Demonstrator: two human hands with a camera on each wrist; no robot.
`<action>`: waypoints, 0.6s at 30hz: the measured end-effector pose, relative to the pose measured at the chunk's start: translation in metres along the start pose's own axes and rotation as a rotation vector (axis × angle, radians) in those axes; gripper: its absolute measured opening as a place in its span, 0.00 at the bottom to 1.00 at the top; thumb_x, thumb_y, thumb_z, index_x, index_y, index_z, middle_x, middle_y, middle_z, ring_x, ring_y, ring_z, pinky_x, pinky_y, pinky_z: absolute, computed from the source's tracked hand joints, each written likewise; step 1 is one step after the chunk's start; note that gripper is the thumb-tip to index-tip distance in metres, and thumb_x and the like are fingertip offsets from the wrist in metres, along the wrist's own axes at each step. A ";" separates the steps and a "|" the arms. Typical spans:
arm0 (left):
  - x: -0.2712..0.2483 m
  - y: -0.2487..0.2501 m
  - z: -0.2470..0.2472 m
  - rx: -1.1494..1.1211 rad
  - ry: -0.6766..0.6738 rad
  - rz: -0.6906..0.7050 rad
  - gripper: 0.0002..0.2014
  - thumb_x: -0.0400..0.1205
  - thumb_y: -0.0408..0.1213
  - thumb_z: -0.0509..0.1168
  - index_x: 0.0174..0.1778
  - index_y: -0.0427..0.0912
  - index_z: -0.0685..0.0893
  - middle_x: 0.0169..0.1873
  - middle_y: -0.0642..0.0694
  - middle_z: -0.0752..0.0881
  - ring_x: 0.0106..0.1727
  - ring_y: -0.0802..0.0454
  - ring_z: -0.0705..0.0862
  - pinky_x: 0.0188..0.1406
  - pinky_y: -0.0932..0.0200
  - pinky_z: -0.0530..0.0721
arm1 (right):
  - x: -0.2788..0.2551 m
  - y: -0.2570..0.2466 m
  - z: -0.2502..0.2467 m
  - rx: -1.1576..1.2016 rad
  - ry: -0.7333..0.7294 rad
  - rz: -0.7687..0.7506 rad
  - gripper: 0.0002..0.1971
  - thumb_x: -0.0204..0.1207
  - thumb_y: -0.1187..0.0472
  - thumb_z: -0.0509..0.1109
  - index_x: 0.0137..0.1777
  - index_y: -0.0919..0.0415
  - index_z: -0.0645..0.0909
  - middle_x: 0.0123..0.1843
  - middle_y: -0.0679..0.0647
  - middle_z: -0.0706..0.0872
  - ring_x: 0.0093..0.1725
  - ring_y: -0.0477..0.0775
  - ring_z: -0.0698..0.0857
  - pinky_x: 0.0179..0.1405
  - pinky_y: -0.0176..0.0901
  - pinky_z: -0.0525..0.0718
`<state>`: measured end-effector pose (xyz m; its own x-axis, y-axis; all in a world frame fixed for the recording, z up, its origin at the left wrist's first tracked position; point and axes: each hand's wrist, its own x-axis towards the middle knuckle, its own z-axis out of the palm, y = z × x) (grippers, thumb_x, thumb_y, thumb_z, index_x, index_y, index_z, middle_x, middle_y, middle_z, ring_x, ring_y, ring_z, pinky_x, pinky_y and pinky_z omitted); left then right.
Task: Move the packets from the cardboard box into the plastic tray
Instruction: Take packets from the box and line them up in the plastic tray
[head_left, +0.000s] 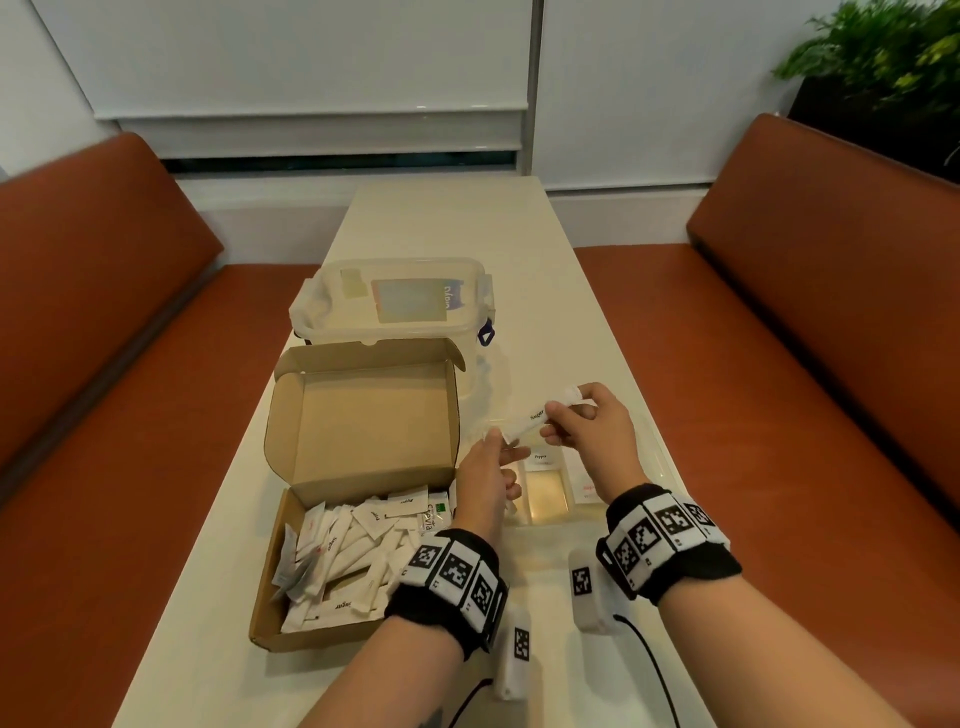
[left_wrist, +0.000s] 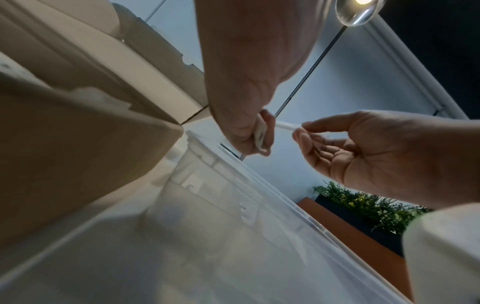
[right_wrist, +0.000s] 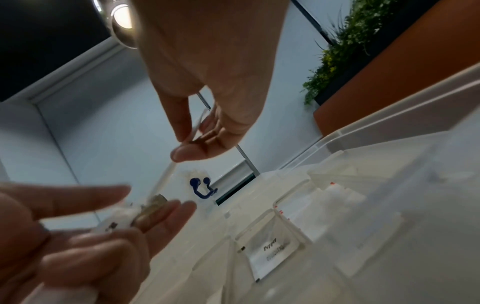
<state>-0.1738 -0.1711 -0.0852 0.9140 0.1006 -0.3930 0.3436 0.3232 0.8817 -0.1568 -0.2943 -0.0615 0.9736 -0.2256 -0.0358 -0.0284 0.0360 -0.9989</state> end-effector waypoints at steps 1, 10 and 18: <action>-0.001 0.000 0.000 0.042 -0.017 0.038 0.14 0.86 0.45 0.56 0.53 0.38 0.80 0.41 0.44 0.87 0.21 0.58 0.66 0.19 0.66 0.67 | -0.001 0.000 -0.001 0.050 -0.005 0.019 0.11 0.74 0.69 0.72 0.52 0.64 0.74 0.34 0.60 0.88 0.32 0.53 0.87 0.39 0.44 0.90; 0.002 0.002 -0.002 0.228 0.112 0.223 0.07 0.80 0.42 0.68 0.38 0.44 0.84 0.26 0.54 0.77 0.27 0.57 0.75 0.29 0.65 0.76 | -0.010 0.005 -0.006 -0.247 -0.255 0.053 0.07 0.71 0.64 0.77 0.37 0.63 0.81 0.33 0.56 0.86 0.34 0.50 0.84 0.38 0.41 0.83; 0.008 -0.002 -0.006 0.051 0.195 0.142 0.12 0.85 0.45 0.59 0.41 0.45 0.83 0.39 0.50 0.86 0.22 0.58 0.67 0.24 0.63 0.69 | -0.004 0.012 0.003 -0.382 -0.160 0.112 0.07 0.68 0.67 0.78 0.41 0.64 0.83 0.32 0.59 0.87 0.30 0.51 0.83 0.32 0.36 0.83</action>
<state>-0.1690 -0.1651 -0.0916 0.8965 0.3232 -0.3030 0.2298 0.2456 0.9418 -0.1607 -0.2904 -0.0737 0.9817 -0.0860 -0.1696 -0.1884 -0.3188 -0.9289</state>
